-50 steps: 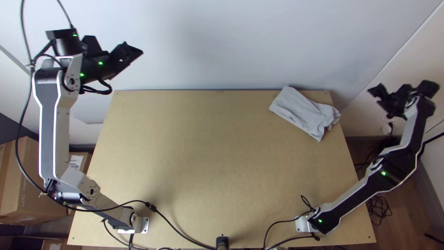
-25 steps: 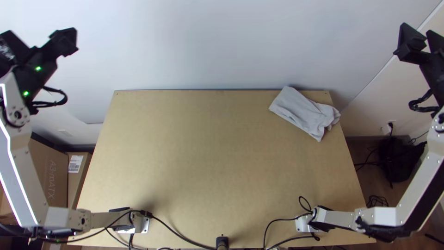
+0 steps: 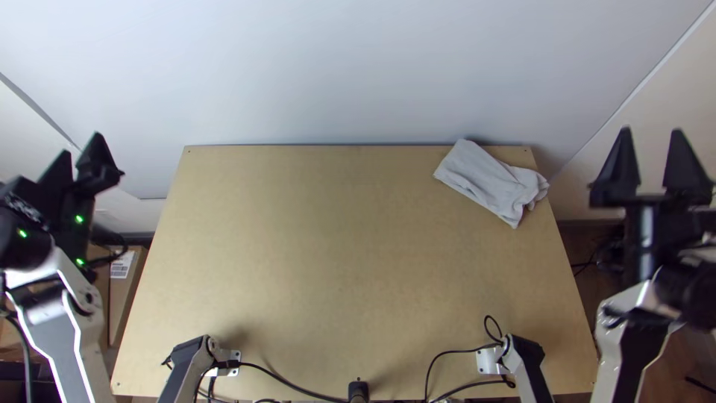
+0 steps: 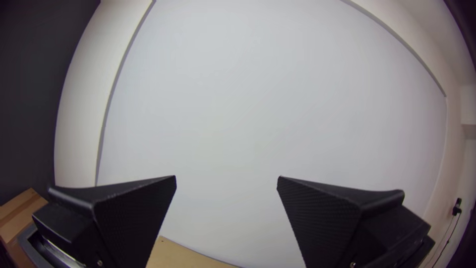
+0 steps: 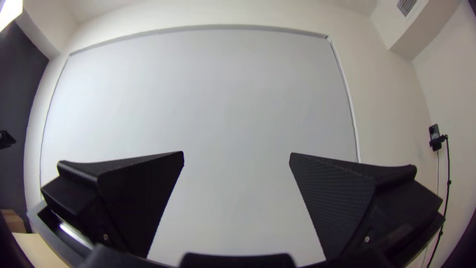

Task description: Fold the t-shirt

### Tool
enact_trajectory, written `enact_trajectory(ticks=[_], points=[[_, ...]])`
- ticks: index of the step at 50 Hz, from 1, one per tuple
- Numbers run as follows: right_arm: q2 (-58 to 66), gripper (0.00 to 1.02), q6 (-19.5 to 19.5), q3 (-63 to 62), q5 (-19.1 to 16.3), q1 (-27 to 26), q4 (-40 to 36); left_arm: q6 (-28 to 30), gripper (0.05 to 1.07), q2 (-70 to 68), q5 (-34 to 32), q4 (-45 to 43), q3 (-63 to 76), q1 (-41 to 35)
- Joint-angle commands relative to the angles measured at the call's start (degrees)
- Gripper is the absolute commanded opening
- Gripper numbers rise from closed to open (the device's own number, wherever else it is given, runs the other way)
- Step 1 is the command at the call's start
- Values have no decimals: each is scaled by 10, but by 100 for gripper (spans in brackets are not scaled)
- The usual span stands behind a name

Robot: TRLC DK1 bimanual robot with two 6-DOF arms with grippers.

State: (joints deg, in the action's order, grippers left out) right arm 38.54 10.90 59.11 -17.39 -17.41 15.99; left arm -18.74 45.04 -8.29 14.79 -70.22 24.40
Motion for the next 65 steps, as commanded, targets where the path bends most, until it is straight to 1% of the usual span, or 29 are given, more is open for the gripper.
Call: enact_trajectory(ticks=[1, 7, 10, 17, 20, 30, 32, 34, 37, 43, 46, 49, 51, 54, 56, 63, 65], points=[[-84, 98, 7, -107, 0, 5, 59, 13, 103, -79, 3, -65, 102, 13], [-149, 98, 9, -186, 0, 7, 60, 15, 103, -150, 4, -116, 208, 15], [-179, 98, 9, -224, 0, 8, 60, 14, 103, -187, 20, -142, 260, 17], [-235, 98, 10, -313, 0, 16, 60, 12, 103, -265, 31, -150, 364, 13], [-262, 98, 10, -348, 1, 18, 59, 13, 102, -299, 49, -164, 408, 13], [-386, 98, 8, -452, 0, 23, 60, 26, 102, -444, 50, -196, 533, 12], [-392, 98, 8, -469, 0, 28, 69, 29, 102, -451, 45, -194, 547, 12], [-391, 98, 11, -472, 2, 33, 60, 30, 102, -450, 45, -187, 553, 8], [-391, 98, 20, -479, 16, 33, 56, 33, 102, -451, 45, -195, 569, 9], [-391, 98, 25, -516, 19, 33, 53, 49, 102, -451, 45, -217, 620, 7], [-391, 98, 42, -533, 20, 33, 45, 63, 102, -451, 45, -238, 651, 6], [-391, 98, 46, -557, 22, 36, 49, 78, 102, -451, 46, -263, 682, 6], [-391, 98, 61, -570, 23, 38, 50, 85, 102, -451, 46, -266, 696, 6], [-391, 98, 64, -586, 26, 38, 50, 93, 102, -451, 47, -254, 704, 7], [-391, 98, 64, -589, 26, 37, 38, 93, 102, -450, 47, -235, 704, 9], [-390, 98, 64, -589, 29, 36, -66, 85, 102, -450, 47, -152, 701, 6], [-390, 98, 64, -589, 29, 33, -96, 87, 102, -448, 49, -146, 700, 6]])
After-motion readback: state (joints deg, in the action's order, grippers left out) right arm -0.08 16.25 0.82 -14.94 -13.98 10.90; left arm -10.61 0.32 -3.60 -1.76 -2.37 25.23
